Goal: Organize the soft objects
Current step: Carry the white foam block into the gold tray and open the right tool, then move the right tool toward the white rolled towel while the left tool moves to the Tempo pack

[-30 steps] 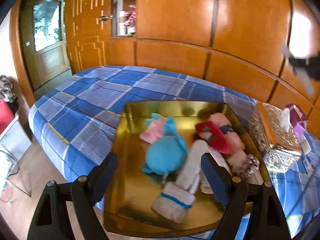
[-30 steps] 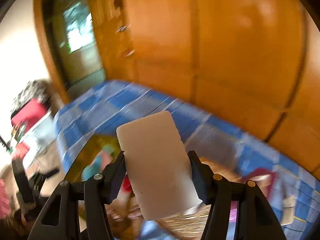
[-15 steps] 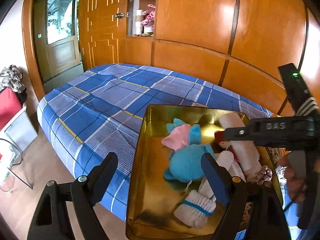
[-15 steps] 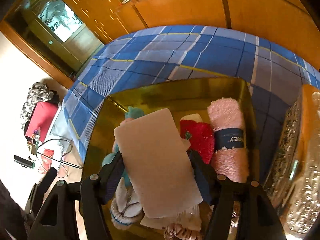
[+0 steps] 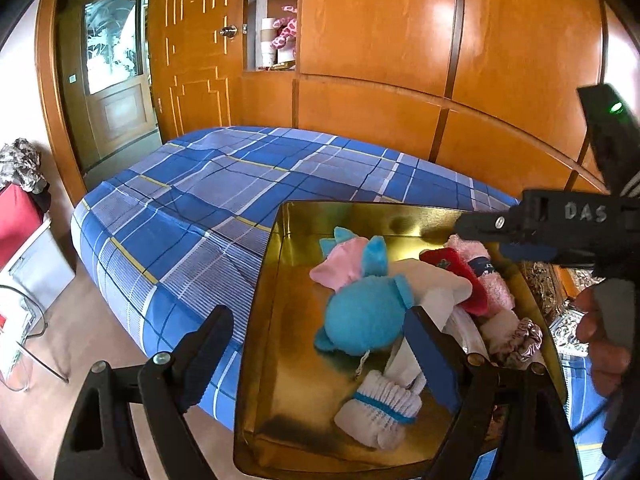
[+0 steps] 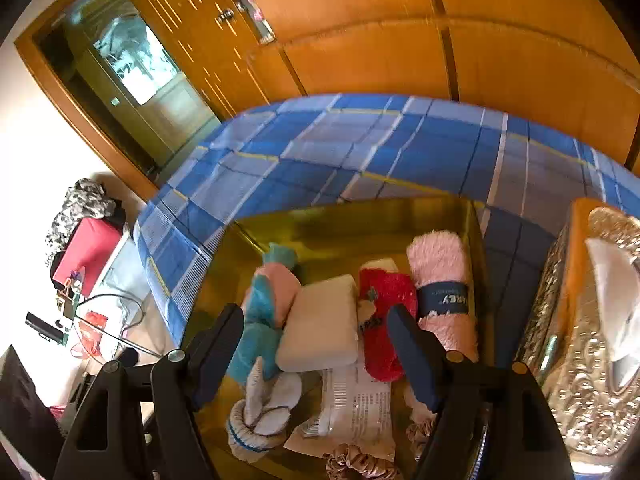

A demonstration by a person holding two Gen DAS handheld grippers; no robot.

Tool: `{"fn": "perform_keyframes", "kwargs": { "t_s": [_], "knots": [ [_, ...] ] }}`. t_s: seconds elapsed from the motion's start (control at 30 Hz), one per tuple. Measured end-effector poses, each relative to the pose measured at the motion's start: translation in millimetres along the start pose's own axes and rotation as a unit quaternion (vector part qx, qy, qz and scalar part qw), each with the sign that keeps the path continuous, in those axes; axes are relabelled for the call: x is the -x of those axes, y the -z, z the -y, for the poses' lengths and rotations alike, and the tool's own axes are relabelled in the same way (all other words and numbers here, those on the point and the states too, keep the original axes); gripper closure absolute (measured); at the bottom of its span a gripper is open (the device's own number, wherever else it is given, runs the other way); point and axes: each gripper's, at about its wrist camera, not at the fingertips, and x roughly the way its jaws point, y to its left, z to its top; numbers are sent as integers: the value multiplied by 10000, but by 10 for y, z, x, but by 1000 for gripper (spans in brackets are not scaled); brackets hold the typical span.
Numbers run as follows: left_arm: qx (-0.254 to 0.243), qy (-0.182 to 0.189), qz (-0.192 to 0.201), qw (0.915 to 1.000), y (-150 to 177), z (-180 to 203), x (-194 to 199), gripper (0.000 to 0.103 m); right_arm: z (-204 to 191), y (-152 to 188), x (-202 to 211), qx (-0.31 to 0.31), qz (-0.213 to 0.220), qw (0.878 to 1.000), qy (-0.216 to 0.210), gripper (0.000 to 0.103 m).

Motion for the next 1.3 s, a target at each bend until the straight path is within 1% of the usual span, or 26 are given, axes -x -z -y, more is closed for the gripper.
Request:
{"fn": "perform_keyframes", "kwargs": {
  "t_s": [0.13, 0.33, 0.53, 0.63, 0.87, 1.0, 1.13, 1.23, 1.3],
  "knots": [
    [-71, 49, 30, 10000, -3, 50, 37, 15, -43, 9, 182, 97, 231, 9997, 41, 27],
    [-128, 88, 89, 9998, -4, 100, 84, 15, -25, 199, 478, 386, 524, 9972, 360, 27],
    [-273, 173, 123, 9994, 18, 198, 121, 15, 120, 467, 760, 621, 750, 9926, 729, 27],
    [-336, 226, 106, 9991, 36, 245, 124, 15, 215, 584, 884, 582, 842, 9919, 748, 27],
    [-444, 371, 138, 9982, 50, 330, 171, 15, 482, 852, 1191, 583, 911, 9895, 964, 27],
    [-527, 350, 203, 9978, 51, 381, 207, 15, 783, 984, 1442, 359, 995, 9873, 1187, 27],
    [-586, 410, 260, 9971, 45, 453, 271, 15, 1218, 1090, 1700, -122, 1090, 9823, 1518, 27],
    [-712, 496, 317, 9957, 55, 538, 338, 15, 1601, 1174, 1901, -623, 1157, 9754, 1771, 27],
    [-815, 618, 303, 9943, 72, 608, 375, 15, 1851, 1234, 2048, -960, 1236, 9678, 1973, 27]
  ]
}}
